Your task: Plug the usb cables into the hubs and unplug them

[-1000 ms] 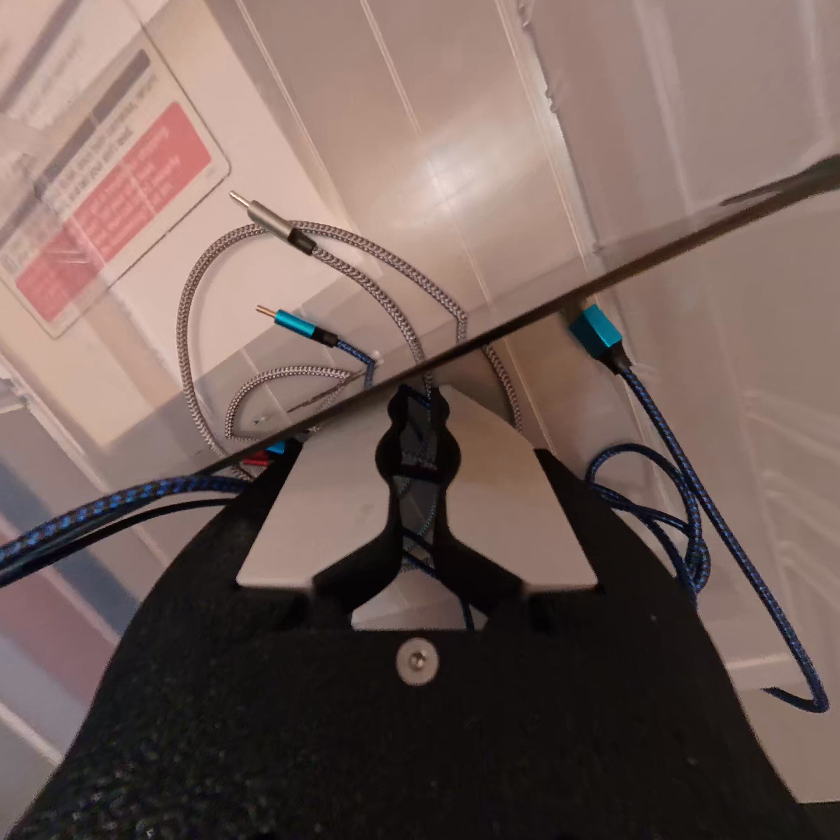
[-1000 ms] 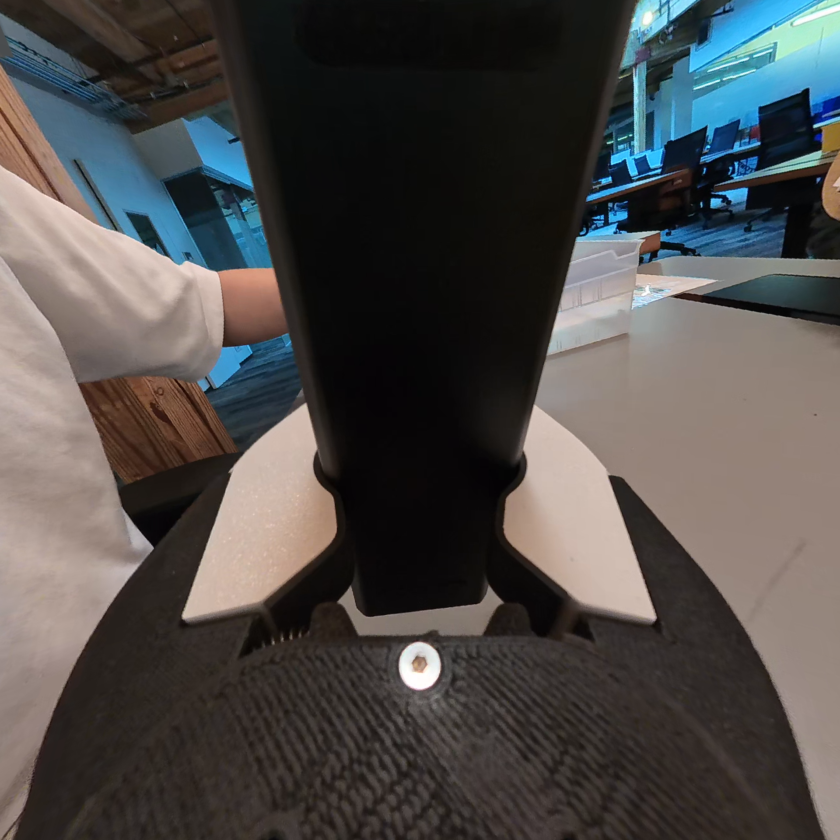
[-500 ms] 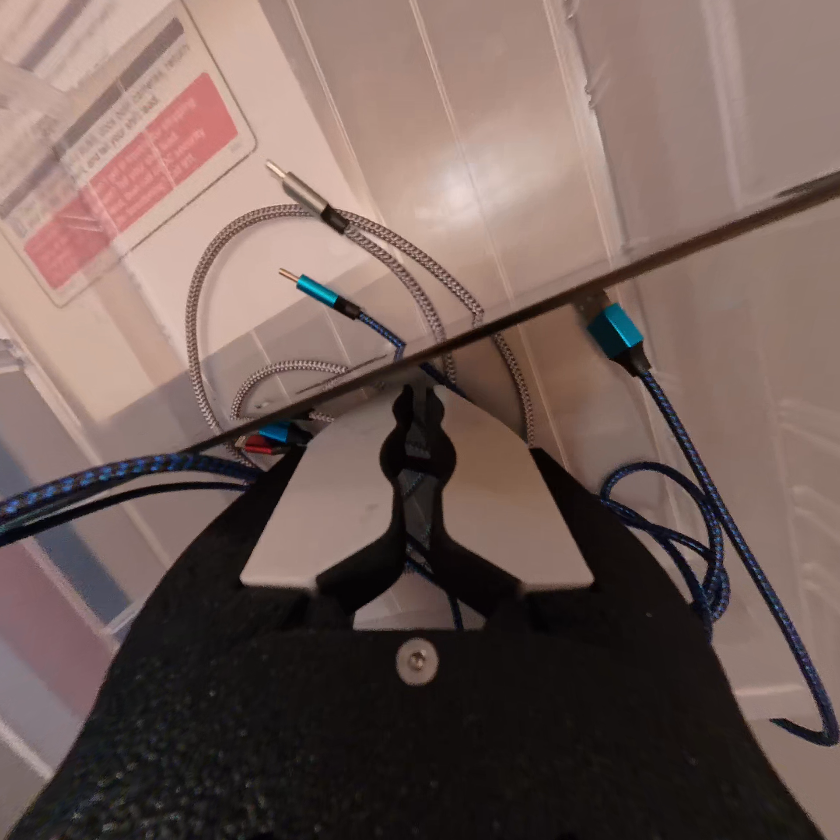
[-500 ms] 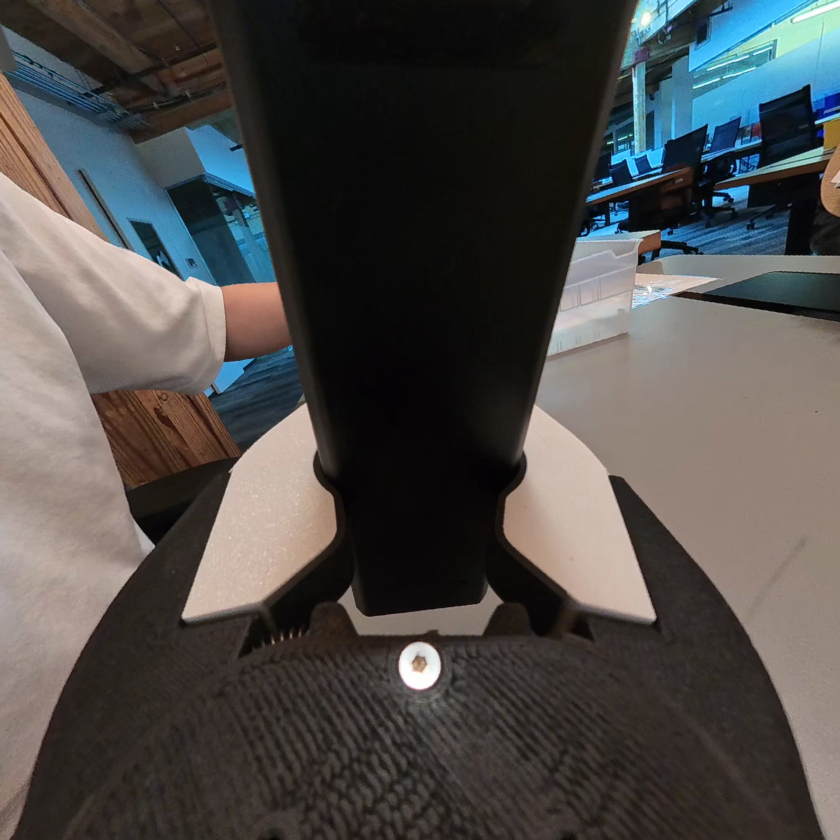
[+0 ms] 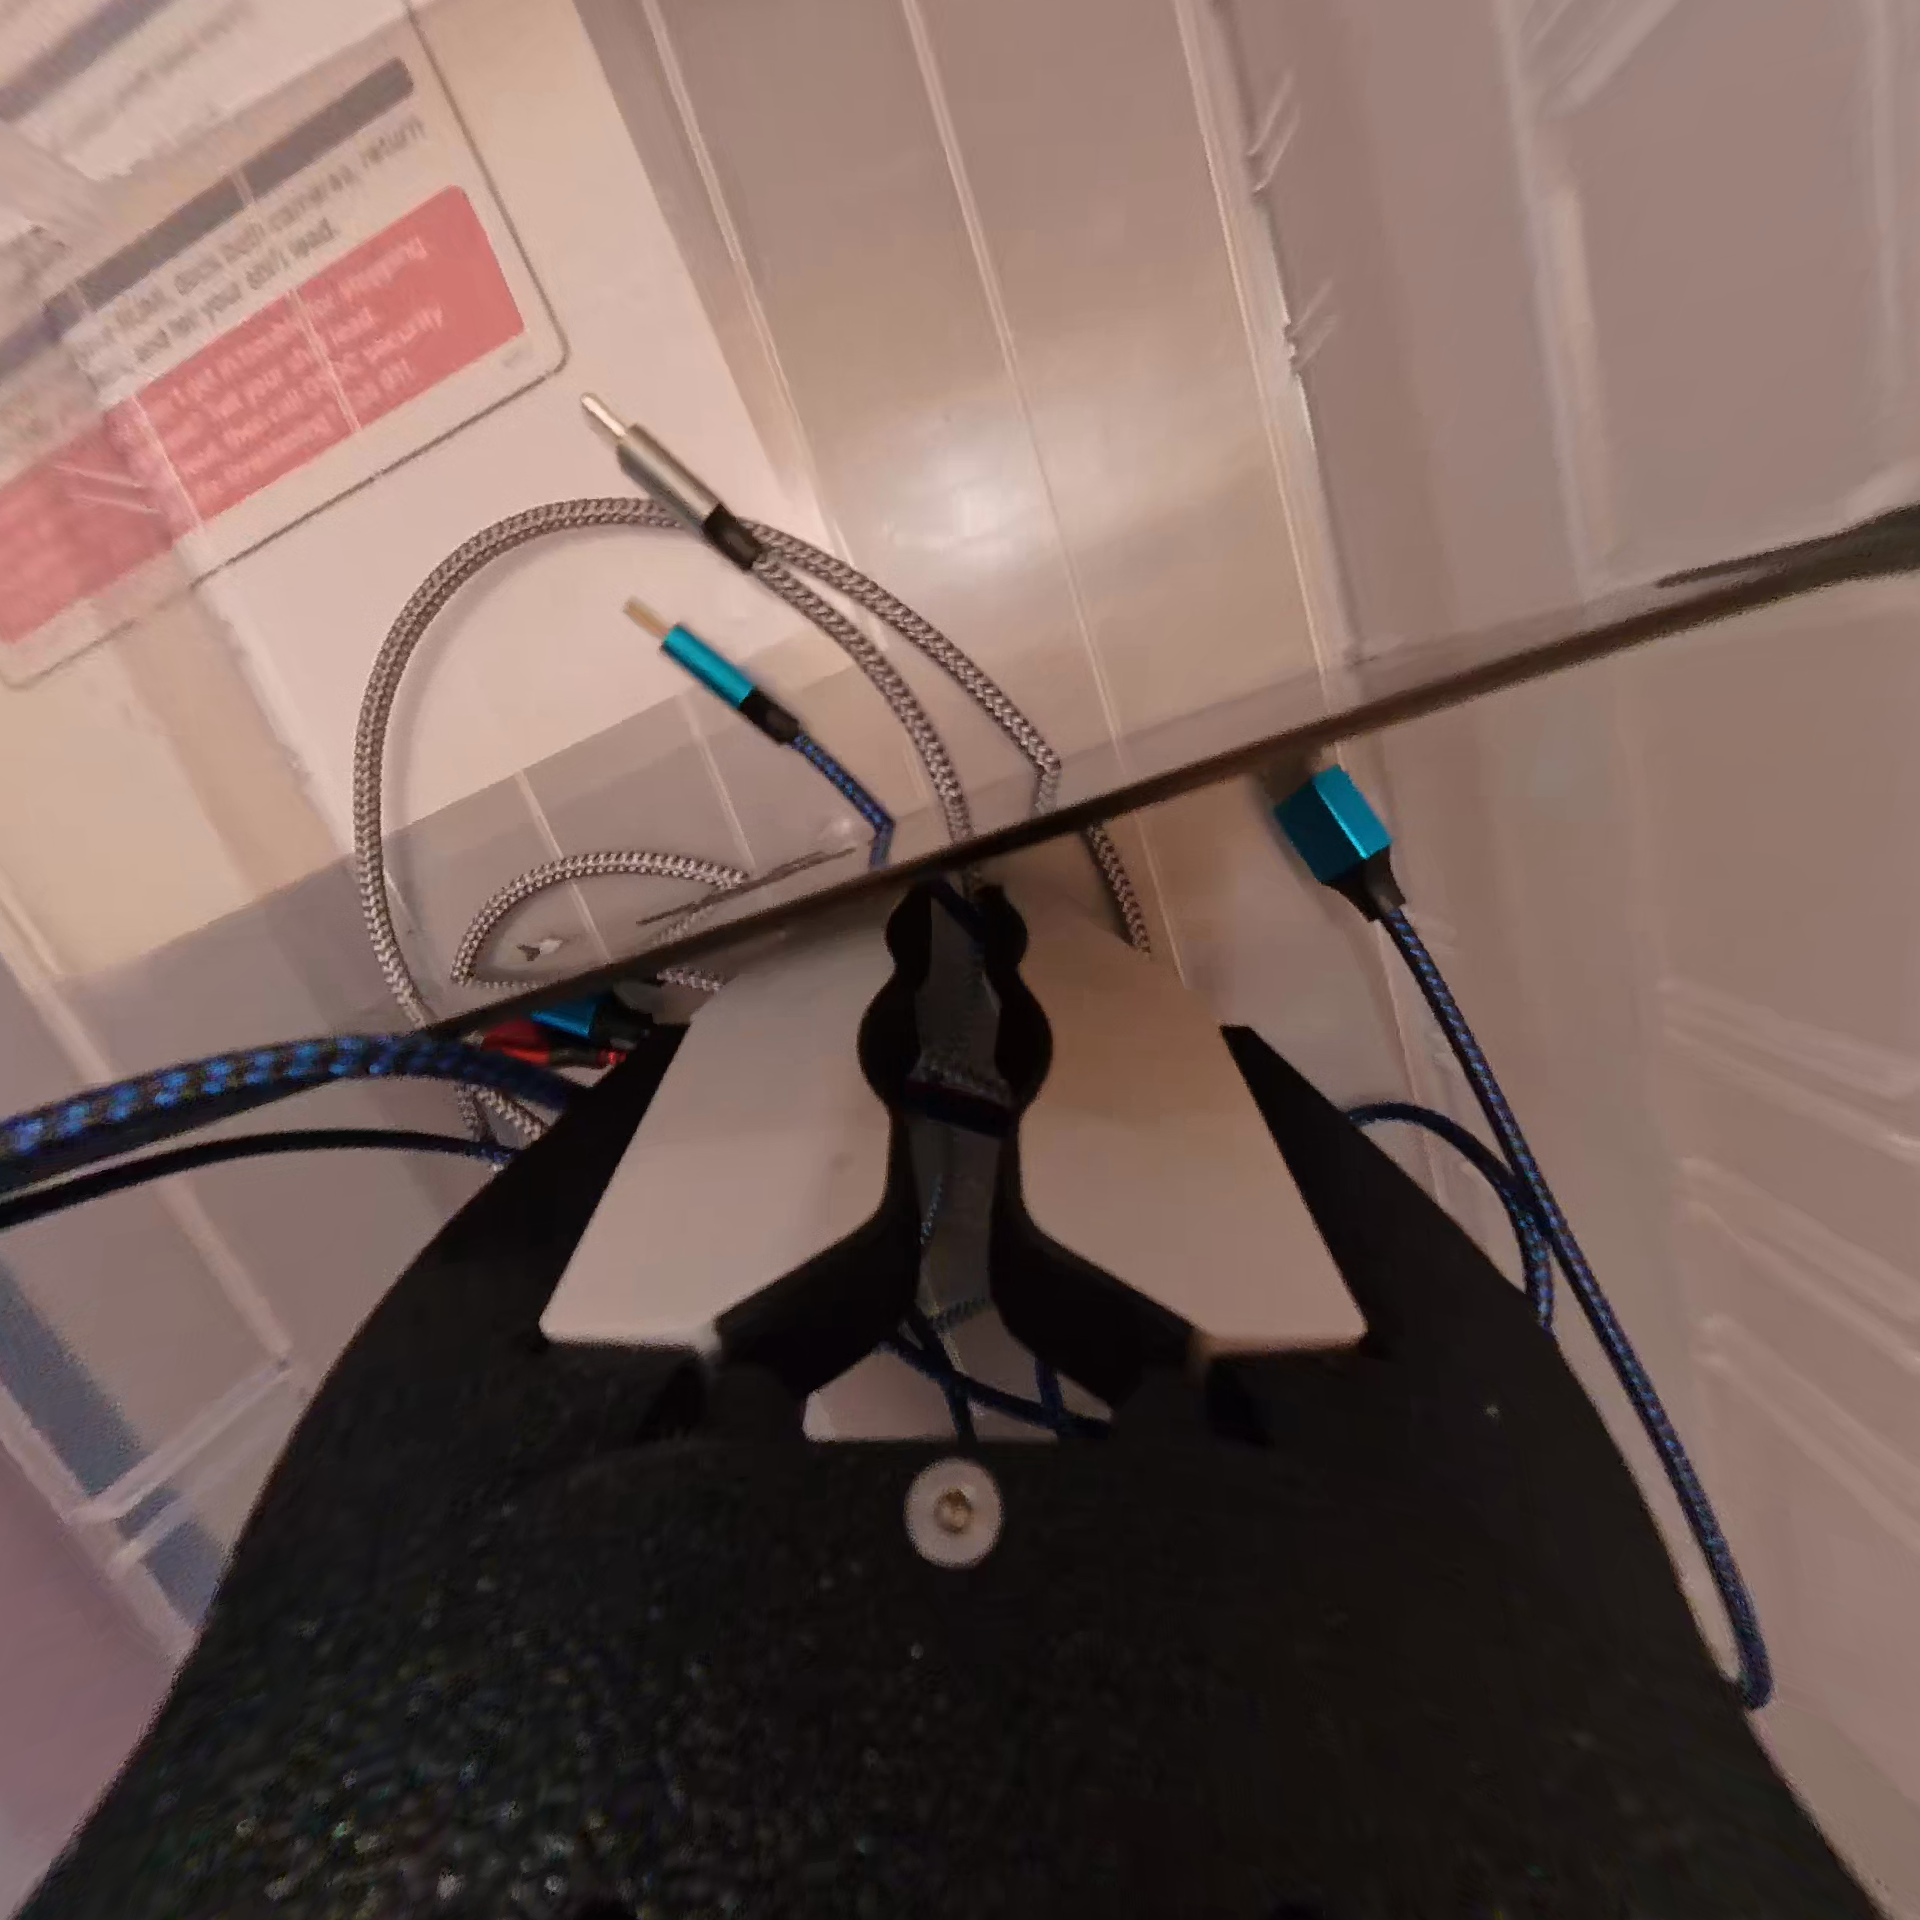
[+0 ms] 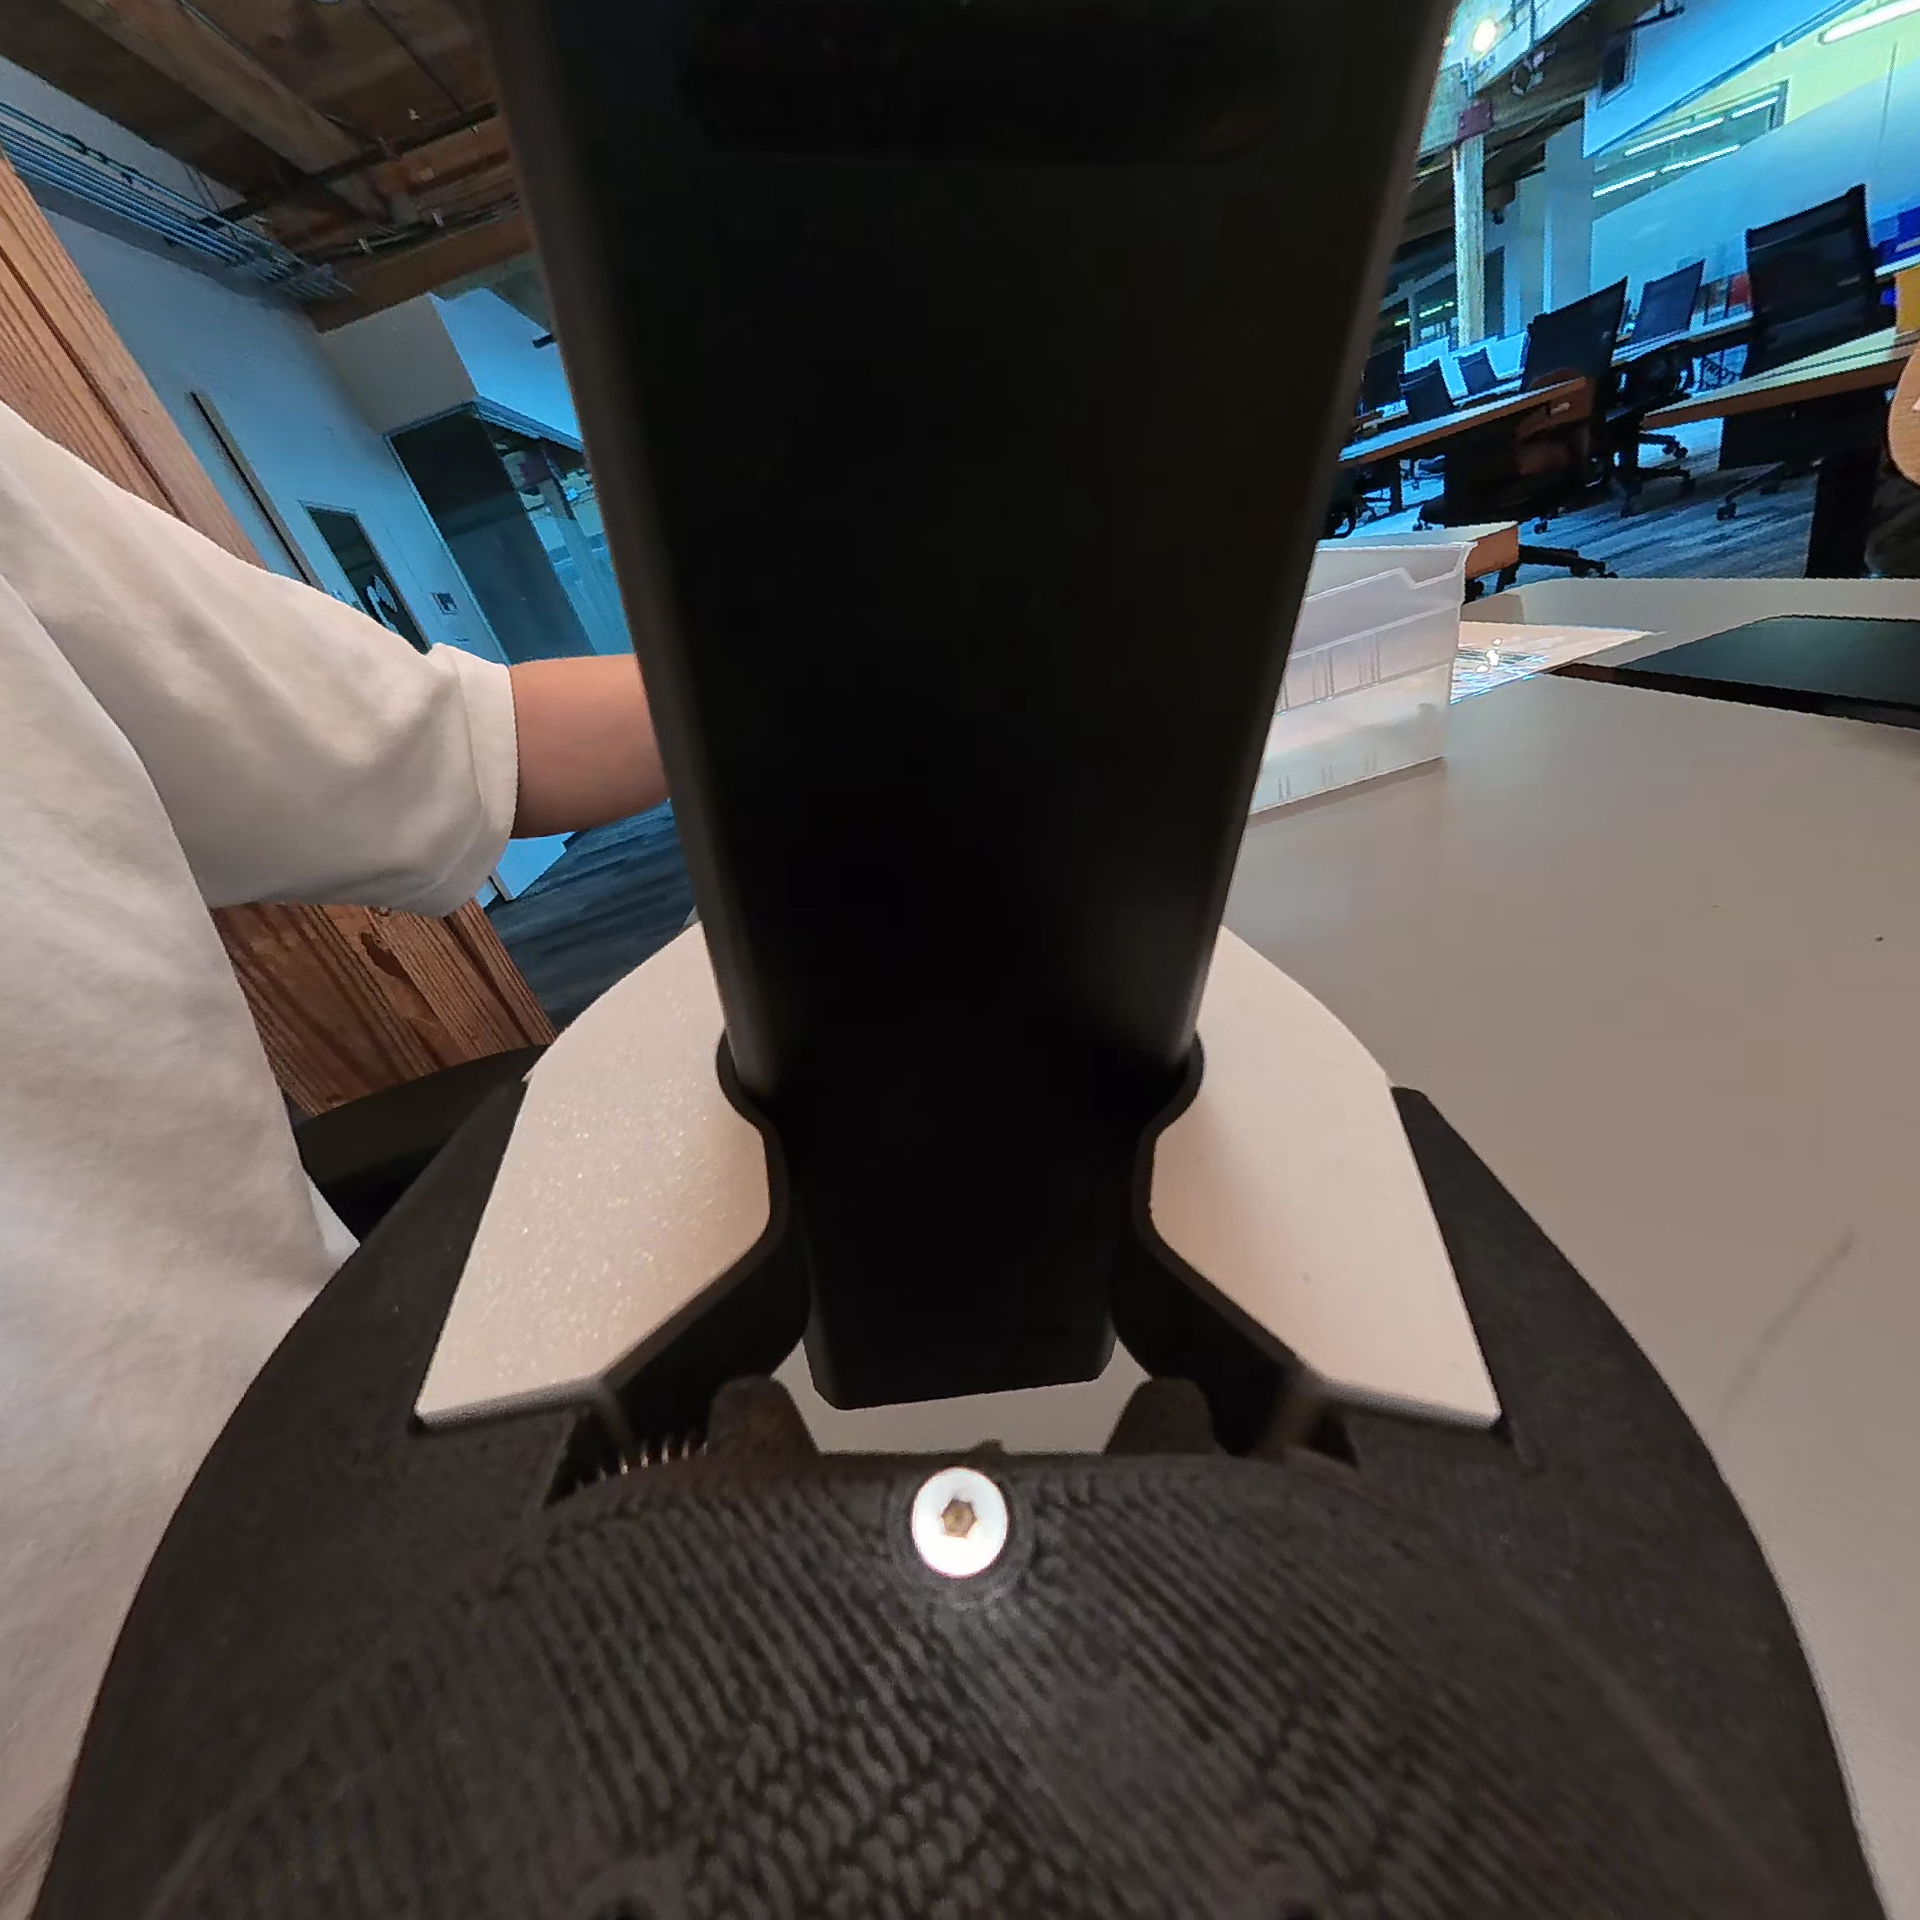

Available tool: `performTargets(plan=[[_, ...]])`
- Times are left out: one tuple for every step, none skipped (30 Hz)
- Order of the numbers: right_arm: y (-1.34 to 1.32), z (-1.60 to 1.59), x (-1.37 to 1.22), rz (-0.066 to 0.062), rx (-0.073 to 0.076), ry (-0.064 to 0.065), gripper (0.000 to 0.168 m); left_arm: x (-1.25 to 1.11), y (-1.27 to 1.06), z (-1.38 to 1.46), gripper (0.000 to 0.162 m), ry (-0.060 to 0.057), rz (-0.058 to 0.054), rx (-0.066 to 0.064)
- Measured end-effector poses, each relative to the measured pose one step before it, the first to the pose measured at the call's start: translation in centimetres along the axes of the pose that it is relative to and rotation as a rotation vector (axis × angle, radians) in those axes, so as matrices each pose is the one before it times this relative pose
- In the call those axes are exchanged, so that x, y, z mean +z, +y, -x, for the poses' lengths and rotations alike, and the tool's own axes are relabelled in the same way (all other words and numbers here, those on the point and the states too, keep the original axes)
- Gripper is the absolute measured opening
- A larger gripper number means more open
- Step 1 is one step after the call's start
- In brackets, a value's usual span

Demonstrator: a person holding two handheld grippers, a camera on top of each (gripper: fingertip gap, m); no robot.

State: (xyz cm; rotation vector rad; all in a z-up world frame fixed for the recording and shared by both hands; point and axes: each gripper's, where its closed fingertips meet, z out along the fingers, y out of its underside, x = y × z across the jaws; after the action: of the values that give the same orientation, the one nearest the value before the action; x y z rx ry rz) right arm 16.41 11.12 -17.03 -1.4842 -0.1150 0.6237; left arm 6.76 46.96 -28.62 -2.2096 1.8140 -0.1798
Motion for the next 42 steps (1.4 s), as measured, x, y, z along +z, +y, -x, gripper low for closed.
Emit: performTargets(plan=[[-0.02, -0.009, -0.01, -0.0011, 0.0008, 0.0002, 0.073, 0.009, -0.017, -0.093, 0.007, -0.0023, -0.0002, 0.0292], [0.001, -0.009, -0.002, -0.0004, 0.0005, 0.0001, 0.073, -0.017, 0.042, -0.089, 0.006, -0.0013, 0.0057, 0.039], [0.0, 0.002, 0.0, 0.0, 0.0, -0.0002, 0.073, -0.046, 0.133, -0.09, 0.005, -0.0005, 0.0123, 0.0469], [-0.001, 0.013, -0.008, -0.0001, -0.0003, -0.0008, 0.073, -0.066, 0.2, -0.091, 0.004, 0.0015, 0.0193, 0.0505], [0.007, 0.005, 0.011, 0.0003, -0.0004, -0.0003, 0.073, -0.07, 0.287, -0.094, 0.005, 0.0055, 0.0291, 0.0534], [0.011, 0.017, 0.014, 0.0014, 0.0, -0.0011, 0.073, -0.08, 0.306, -0.122, 0.004, 0.0105, 0.0371, 0.0702], [0.028, 0.022, 0.017, 0.002, 0.0003, -0.002, 0.073, -0.079, 0.271, -0.239, 0.004, 0.0195, 0.0366, 0.0986], [0.026, 0.018, 0.028, 0.0024, 0.0, -0.0013, 0.073, -0.056, 0.208, -0.244, 0.003, 0.0228, 0.0321, 0.101], [0.047, 0.008, 0.036, 0.0031, -0.0005, -0.0008, 0.073, -0.04, 0.21, -0.215, 0.004, 0.0258, 0.0315, 0.0824], [0.032, 0.033, 0.031, 0.0028, -0.0017, -0.0008, 0.073, -0.01, 0.108, -0.113, 0.004, 0.0218, 0.0257, 0.0695], [0.023, 0.017, 0.027, 0.0021, -0.0024, 0.0003, 0.073, -0.004, 0.032, -0.001, 0.003, 0.013, 0.0155, 0.0675], [0.025, 0.017, 0.024, 0.002, -0.0026, 0.0012, 0.073, -0.002, 0.042, 0.01, 0.004, 0.0061, 0.0067, 0.0745], [0.026, 0.02, 0.015, 0.0018, -0.0021, -0.0002, 0.073, 0.006, 0.023, 0.01, 0.005, -0.0029, -0.0022, 0.0892], [0.022, 0.036, 0.017, 0.0015, -0.0013, -0.001, 0.073, 0.017, 0.01, -0.004, 0.005, -0.0028, -0.0065, 0.0638], [0.022, 0.002, 0.017, 0.0013, -0.0006, 0.0001, 0.073, 0.0, -0.007, -0.024, 0.005, 0.0028, -0.0079, 0.0306], [0.011, -0.004, 0.002, 0.0009, 0.0003, 0.0001, 0.073, 0.011, -0.014, -0.006, 0.005, -0.0017, -0.01, 0.0393], [-0.004, -0.003, 0.005, 0.0, 0.0006, -0.0005, 0.073, -0.001, 0.02, 0.004, 0.005, -0.0065, -0.0089, 0.0416], [-0.013, 0.001, -0.008, -0.0008, 0.0008, 0.0001, 0.073, -0.031, 0.168, 0.003, 0.005, -0.0026, 0.0062, 0.0183], [-0.014, -0.021, -0.007, -0.0011, 0.0014, 0.0002, 0.073, -0.119, 0.371, 0.125, 0.005, -0.0117, 0.0249, 0.016], [-0.011, -0.009, -0.019, -0.0014, 0.0021, -0.0008, 0.073, -0.293, 0.359, 0.233, 0.005, -0.0226, 0.0277, 0.0263], [-0.029, -0.025, -0.02, -0.0018, 0.0023, 0.0001, 0.073, -0.419, 0.265, 0.148, 0.004, -0.0145, 0.0235, 0.0135], [-0.019, -0.012, -0.021, -0.0016, 0.0017, 0.0004, 0.073, -0.444, 0.237, 0.065, 0.004, -0.0046, 0.0226, 0.0024], [-0.014, 0.001, -0.015, -0.0011, 0.001, -0.0013, 0.073, -0.343, 0.221, 0.002, 0.004, -0.0018, 0.0214, 0.008], [-0.001, -0.007, 0.001, -0.0003, 0.0011, -0.0008, 0.073, -0.091, 0.122, -0.2, 0.004, 0.0116, 0.0181, 0.0117], [0.011, -0.009, 0.003, 0.0008, 0.0008, 0.0008, 0.073, 0.196, 0.082, -0.322, 0.004, 0.0191, 0.019, 0.0115], [0.015, 0.006, 0.018, 0.0014, -0.0004, 0.0001, 0.073, 0.369, 0.12, -0.165, 0.004, 0.0102, 0.019, 0.0136], [0.025, 0.023, 0.016, 0.0017, -0.0016, -0.0003, 0.073, 0.284, 0.061, -0.069, 0.004, 0.0054, 0.0074, 0.0096], [0.034, 0.021, 0.027, 0.0026, -0.0013, -0.0006, 0.073, 0.076, -0.108, -0.072, 0.004, 0.0076, -0.013, -0.002], [0.033, 0.009, 0.033, 0.0032, -0.0009, 0.0004, 0.073, 0.007, -0.197, -0.071, 0.004, 0.0067, -0.0215, -0.0074], [0.039, -0.025, 0.036, 0.0033, -0.0006, 0.002, 0.073, 0.087, -0.103, -0.081, 0.004, 0.0023, -0.0147, -0.0002], [0.033, -0.006, 0.022, 0.0027, -0.0004, 0.0014, 0.073, 0.245, 0.003, -0.1, 0.004, -0.0019, -0.0074, 0.0117], [0.018, -0.01, 0.021, 0.0016, -0.0008, 0.0018, 0.073, 0.275, 0.013, -0.058, 0.004, -0.005, -0.0087, 0.0161], [0.005, -0.022, 0.005, 0.0007, -0.0007, 0.0028, 0.073, 0.077, -0.002, -0.008, 0.004, -0.0048, -0.0115, 0.0136], [-0.002, -0.019, 0.001, -0.0001, -0.0002, 0.0013, 0.073, 0.004, -0.001, 0.023, 0.004, -0.0049, -0.0079, 0.012], [-0.005, -0.003, -0.003, -0.0002, 0.0006, -0.0001, 0.073, 0.019, -0.012, 0.03, 0.004, -0.0079, -0.0044, 0.0156], [0.0, -0.009, -0.006, 0.0, 0.0018, -0.0008, 0.073, 0.0, -0.002, 0.062, 0.004, -0.0137, -0.0027, 0.0185], [-0.004, -0.017, -0.001, 0.0, 0.0027, -0.0008, 0.073, -0.022, -0.005, 0.171, 0.005, -0.0225, -0.0029, 0.0126], [-0.006, -0.032, -0.01, -0.0007, 0.003, 0.0001, 0.073, 0.003, -0.06, 0.258, 0.004, -0.0299, -0.0128, 0.0051], [-0.02, -0.041, -0.026, -0.0016, 0.003, 0.0008, 0.073, 0.052, -0.109, 0.182, 0.005, -0.0271, -0.0239, 0.0026], [-0.041, -0.019, -0.027, -0.0026, 0.0029, -0.0004, 0.073, 0.069, -0.078, 0.108, 0.005, -0.0238, -0.0254, -0.0029], [-0.04, -0.018, -0.03, -0.0029, 0.0027, -0.0014, 0.073, 0.049, -0.049, 0.131, 0.005, -0.0235, -0.0235, -0.0099], [-0.032, -0.014, -0.029, -0.0025, 0.003, -0.0009, 0.073, 0.015, -0.032, 0.032, 0.005, -0.0162, -0.0183, -0.0118]])
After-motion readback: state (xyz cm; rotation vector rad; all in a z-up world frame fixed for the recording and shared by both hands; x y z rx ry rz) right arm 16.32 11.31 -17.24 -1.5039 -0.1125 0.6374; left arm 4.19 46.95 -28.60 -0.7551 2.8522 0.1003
